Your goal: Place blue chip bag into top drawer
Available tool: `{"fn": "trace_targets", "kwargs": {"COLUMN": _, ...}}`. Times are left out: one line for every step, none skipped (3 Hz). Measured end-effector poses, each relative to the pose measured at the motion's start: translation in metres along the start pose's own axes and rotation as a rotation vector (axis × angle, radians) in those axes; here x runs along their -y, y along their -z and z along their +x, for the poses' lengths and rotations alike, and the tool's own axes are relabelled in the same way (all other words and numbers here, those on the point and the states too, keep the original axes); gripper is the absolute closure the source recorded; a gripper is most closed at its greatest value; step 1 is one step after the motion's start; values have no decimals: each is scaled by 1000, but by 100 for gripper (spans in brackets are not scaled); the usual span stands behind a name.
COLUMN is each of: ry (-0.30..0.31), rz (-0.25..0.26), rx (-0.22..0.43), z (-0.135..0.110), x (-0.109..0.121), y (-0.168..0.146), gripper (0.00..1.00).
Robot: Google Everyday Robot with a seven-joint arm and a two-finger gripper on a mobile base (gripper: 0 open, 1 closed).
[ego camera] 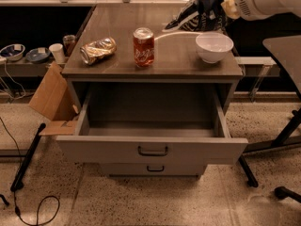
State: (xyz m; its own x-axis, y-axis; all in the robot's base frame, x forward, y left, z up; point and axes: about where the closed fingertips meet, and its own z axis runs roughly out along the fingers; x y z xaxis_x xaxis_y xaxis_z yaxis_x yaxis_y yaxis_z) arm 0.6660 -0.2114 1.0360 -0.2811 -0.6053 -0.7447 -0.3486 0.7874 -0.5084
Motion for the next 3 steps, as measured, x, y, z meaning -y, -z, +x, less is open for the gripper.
{"fn": "trace_targets", "kwargs": {"ry": 21, "rz": -16, "rx": -35, "z": 14, "x": -8, "y": 20, "gripper": 100}}
{"fn": "trace_targets", "kwargs": {"ry": 66, "rz": -66, "rx": -67, "z": 23, "x": -18, "y": 32, "gripper": 100}}
{"fn": "trace_targets", "kwargs": {"ry": 121, "rz": -125, "rx": -91, "z": 27, "x": -29, "y": 38, "gripper": 100}}
